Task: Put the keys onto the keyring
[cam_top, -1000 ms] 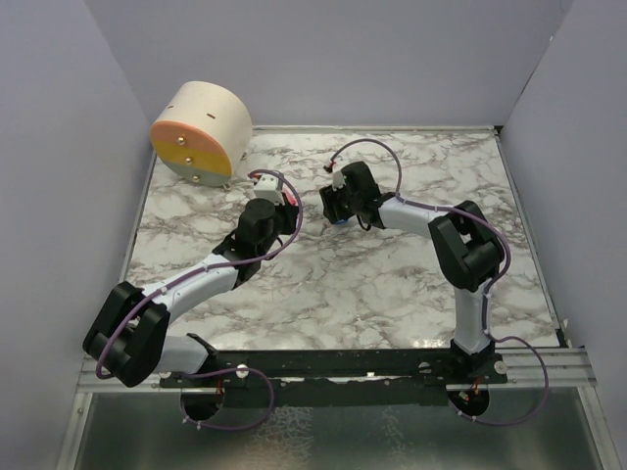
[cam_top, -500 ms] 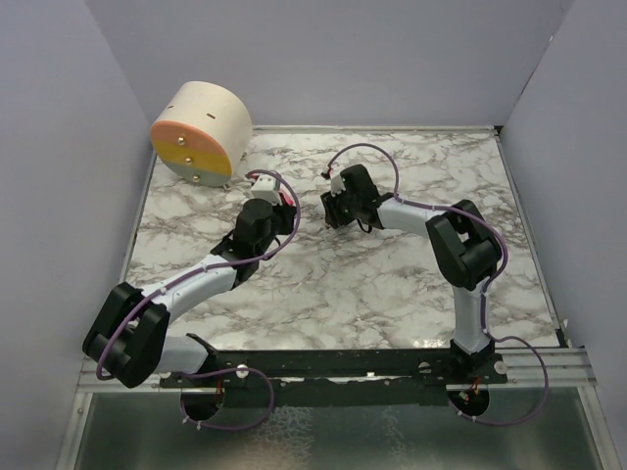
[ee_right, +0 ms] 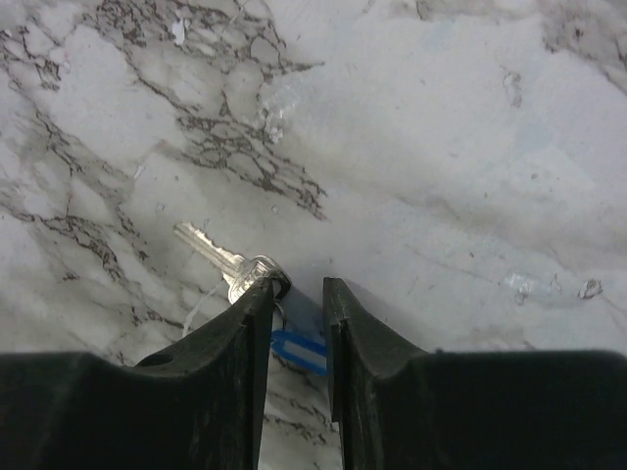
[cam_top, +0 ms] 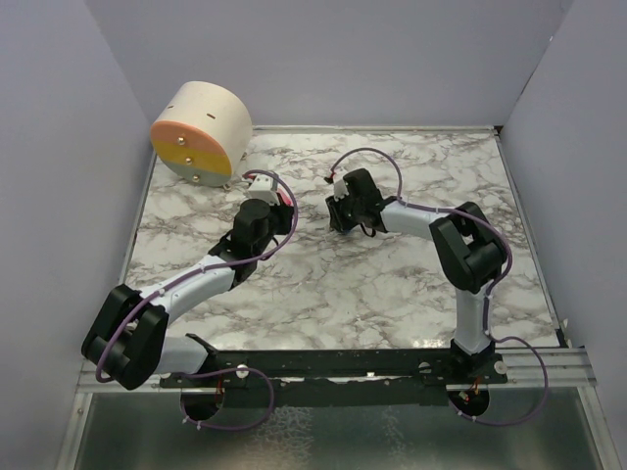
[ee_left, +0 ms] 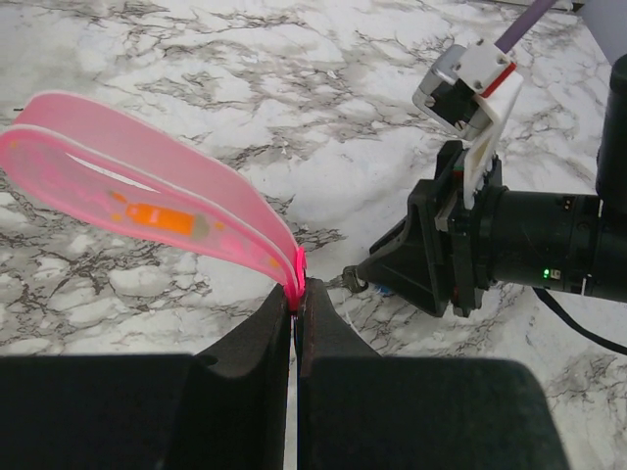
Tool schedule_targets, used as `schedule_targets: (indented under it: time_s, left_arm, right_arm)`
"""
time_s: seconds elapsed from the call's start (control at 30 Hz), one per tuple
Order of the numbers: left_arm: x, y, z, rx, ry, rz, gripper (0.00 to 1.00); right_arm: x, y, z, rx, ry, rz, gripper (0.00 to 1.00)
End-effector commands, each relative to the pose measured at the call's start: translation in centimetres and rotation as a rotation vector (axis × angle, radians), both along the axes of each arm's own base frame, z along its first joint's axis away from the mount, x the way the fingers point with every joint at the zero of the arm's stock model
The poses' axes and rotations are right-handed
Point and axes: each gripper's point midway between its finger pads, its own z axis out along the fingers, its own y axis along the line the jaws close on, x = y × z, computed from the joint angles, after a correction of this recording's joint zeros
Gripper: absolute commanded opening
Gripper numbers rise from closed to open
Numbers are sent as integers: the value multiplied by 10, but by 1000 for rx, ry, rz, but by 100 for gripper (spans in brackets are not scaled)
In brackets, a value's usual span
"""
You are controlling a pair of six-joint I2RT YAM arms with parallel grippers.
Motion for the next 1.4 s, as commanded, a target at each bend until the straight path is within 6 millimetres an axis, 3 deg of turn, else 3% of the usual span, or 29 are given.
schedule_targets:
  time_s: [0.0,0.2,0.43,1.03,1.37]
  left_arm:
    - [-2,-2,12,-30,-32,-19,0]
    - [-3,-2,12,-36,-29,-26,0]
    - [-6,0,16,-46,-41,-25,0]
    - [-9,7,20,-43,-56,-14,0]
    - [-8,8,19,-46,-53,-15,0]
  right_arm:
    - [-26,-14,4,10,72,-40,28]
    - [-51,-18,8,50,126,-31,29]
    - [-66,-19,12,89,155,-29,32]
    - [-51,-6,-4,88,177,-18,32]
    - [-54,-10,-3,77,183,-29,25]
